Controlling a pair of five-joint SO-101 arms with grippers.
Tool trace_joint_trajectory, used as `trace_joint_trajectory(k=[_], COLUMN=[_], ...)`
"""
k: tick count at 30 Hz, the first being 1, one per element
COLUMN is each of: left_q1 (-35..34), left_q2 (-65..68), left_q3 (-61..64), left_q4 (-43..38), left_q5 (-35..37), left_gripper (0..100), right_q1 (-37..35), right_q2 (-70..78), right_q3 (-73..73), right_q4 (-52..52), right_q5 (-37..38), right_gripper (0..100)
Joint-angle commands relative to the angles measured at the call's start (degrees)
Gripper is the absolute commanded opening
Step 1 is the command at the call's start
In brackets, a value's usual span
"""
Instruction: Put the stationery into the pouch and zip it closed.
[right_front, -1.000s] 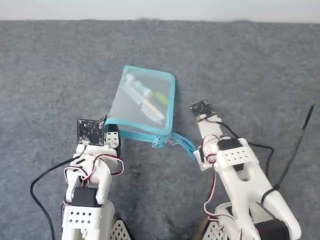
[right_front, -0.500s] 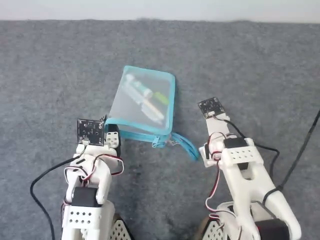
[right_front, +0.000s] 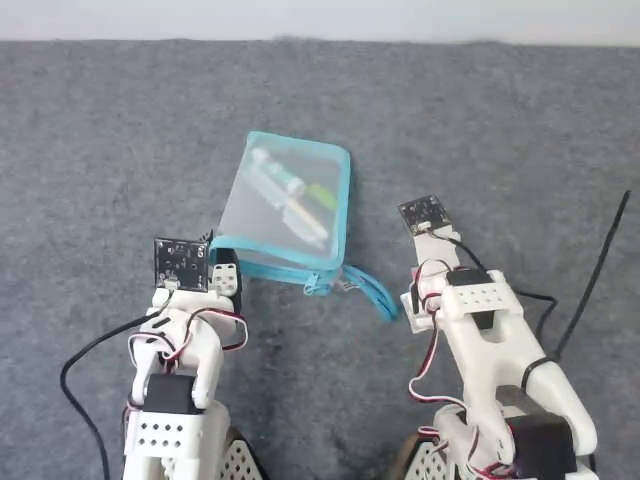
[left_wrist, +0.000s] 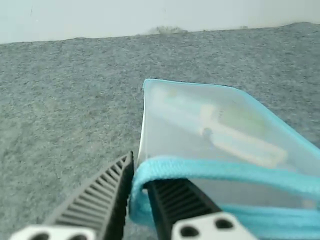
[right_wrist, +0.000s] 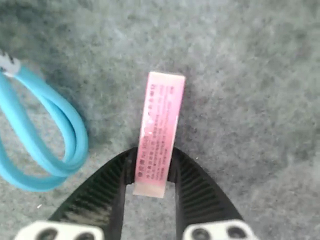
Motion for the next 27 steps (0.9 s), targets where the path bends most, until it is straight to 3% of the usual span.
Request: trace_joint_trajectory(k=[1, 10, 18, 27], left_q1=[0.53, 0.53, 0.62, 0.62], left_q2=[-1.14, -1.14, -1.14, -1.14], left_q3=[-0.48, -0.48, -0.48, -0.48], left_q4=[-1.32, -1.41, -1.41, -1.41], left_q5=[0.62, 0.53, 0.53, 0.53], left_gripper=[1, 1, 1, 1], right_q1=[0.22, 5.49, -13.05, -28.26], right_q2=[-3.47, -25.98, -32.04, -12.09], right_q3=[-3.08, -4.57, -23.47, -40.44], right_q4=[5.93, 16.84, 36.44, 42.07], right_q5=[0.53, 6.33, 9.05, 9.32], right_gripper=[0.7, 0.7, 0.7, 0.7])
